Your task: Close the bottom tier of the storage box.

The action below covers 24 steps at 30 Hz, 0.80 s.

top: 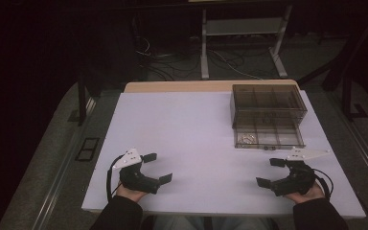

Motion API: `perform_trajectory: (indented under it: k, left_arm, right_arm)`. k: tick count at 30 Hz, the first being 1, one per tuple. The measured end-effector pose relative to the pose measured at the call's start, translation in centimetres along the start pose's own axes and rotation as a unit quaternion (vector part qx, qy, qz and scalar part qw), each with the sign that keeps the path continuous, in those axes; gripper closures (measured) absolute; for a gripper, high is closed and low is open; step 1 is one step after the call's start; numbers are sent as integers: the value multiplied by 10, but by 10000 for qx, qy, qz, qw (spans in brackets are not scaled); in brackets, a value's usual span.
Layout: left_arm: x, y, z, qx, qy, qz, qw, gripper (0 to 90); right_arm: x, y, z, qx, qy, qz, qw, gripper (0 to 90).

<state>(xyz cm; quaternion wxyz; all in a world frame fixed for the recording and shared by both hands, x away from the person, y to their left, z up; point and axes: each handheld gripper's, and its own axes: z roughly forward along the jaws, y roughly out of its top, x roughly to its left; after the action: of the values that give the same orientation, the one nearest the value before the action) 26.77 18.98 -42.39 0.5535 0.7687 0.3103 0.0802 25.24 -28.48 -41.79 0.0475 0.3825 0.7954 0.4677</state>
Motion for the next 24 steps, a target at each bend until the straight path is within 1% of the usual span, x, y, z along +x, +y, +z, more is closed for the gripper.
perform_trajectory:
  k: [2,4,6,7,12,14,18,21,23,24]
  left_arm:
    - [0,0,-1,-30,23,26,10000,0]
    - [-1,1,-1,-55,49,50,10000,0]
    - [-2,1,0,-23,41,71,10000,0]
    - [-2,1,0,-7,56,82,10000,0]
    - [-3,0,3,13,50,80,10000,0]
    - [-3,0,4,-1,55,63,10000,0]
    - [-3,0,7,39,38,90,9999,0]
    - [-4,1,9,51,12,96,9999,0]
    - [-4,1,10,54,2,115,9999,0]
    - [-4,1,10,53,0,115,9999,0]
  right_arm:
    - [-1,2,-1,43,11,59,10000,0]
    - [-3,3,-2,104,-26,87,9999,0]
    - [-3,5,-3,176,-22,137,9997,0]
    - [-4,5,-3,222,-36,90,9997,0]
    - [-8,11,-4,323,-42,118,9994,0]
    - [-10,15,-5,349,-6,159,9993,0]
    - [-13,23,-6,470,-3,107,9988,0]
    - [-16,28,-7,534,0,121,9985,0]
    - [-19,31,-7,622,32,134,9980,0]
    - [-20,33,-7,680,11,143,9976,0]
